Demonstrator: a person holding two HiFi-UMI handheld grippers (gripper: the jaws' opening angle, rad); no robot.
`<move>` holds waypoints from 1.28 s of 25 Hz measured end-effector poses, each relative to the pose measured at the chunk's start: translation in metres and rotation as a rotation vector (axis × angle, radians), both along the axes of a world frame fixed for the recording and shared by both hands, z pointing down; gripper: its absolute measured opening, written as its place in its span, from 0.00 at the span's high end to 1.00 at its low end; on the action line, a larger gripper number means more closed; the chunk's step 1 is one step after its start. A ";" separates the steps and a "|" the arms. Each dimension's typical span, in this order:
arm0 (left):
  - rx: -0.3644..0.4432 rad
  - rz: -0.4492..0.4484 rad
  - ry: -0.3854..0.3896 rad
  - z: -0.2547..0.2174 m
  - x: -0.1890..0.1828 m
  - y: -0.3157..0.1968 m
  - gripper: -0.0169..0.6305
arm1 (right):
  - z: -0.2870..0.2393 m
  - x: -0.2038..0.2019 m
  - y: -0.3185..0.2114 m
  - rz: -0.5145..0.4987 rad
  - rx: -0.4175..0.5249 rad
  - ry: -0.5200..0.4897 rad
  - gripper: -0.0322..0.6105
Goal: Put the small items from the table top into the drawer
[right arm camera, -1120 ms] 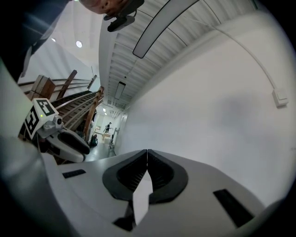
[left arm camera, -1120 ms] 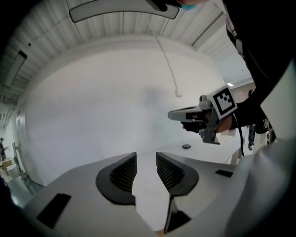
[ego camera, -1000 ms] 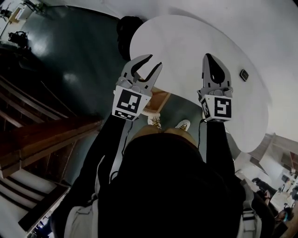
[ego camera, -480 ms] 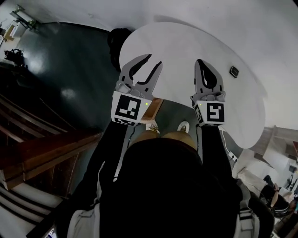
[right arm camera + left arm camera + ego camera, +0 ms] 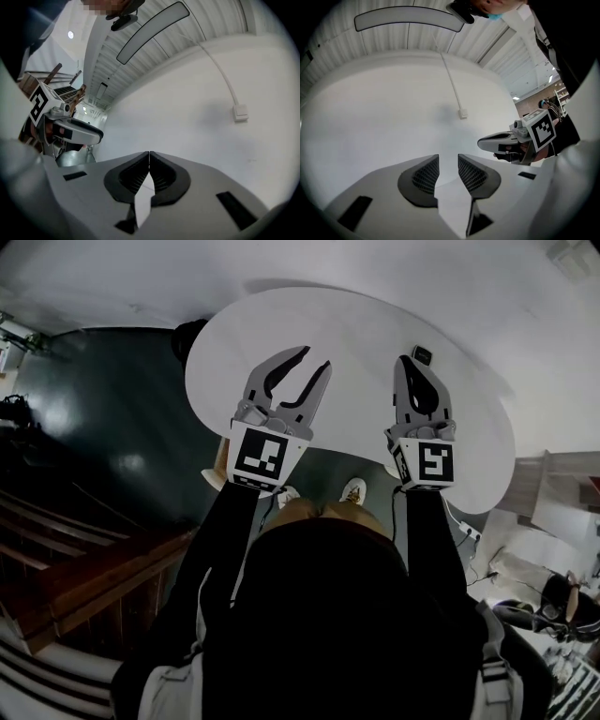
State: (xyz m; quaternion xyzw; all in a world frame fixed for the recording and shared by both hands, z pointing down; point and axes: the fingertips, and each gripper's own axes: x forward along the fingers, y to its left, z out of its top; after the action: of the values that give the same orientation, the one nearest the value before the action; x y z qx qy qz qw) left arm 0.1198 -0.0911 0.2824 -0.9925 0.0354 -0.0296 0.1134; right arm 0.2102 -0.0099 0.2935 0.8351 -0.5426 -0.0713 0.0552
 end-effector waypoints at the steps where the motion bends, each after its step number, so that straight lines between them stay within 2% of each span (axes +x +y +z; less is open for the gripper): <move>1: -0.002 0.017 -0.002 0.001 0.012 0.011 0.76 | 0.000 0.010 0.012 0.018 0.001 -0.005 0.91; 12: -0.045 0.148 -0.031 0.022 0.129 0.112 0.76 | 0.016 0.109 0.120 0.143 -0.005 -0.020 0.91; 20: -0.044 0.203 -0.054 0.035 0.169 0.148 0.76 | 0.027 0.138 0.155 0.196 -0.016 -0.045 0.91; 22: -0.048 0.194 -0.063 0.042 0.176 0.148 0.76 | 0.027 0.140 0.158 0.201 -0.019 -0.046 0.91; 27: -0.105 0.101 -0.091 0.072 0.198 0.134 0.75 | 0.035 0.148 0.163 0.227 -0.026 -0.057 0.91; 30: -0.140 0.098 -0.152 0.105 0.222 0.135 0.62 | 0.034 0.157 0.166 0.244 -0.027 -0.051 0.91; 32: -0.154 0.102 -0.200 0.130 0.240 0.136 0.58 | 0.034 0.167 0.173 0.273 -0.026 -0.053 0.91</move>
State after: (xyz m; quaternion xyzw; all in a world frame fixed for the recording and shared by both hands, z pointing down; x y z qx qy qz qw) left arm 0.3600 0.0453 0.4125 -0.9908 -0.0291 -0.1253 0.0413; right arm 0.3767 0.1628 0.3279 0.9021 -0.4260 -0.0338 0.0608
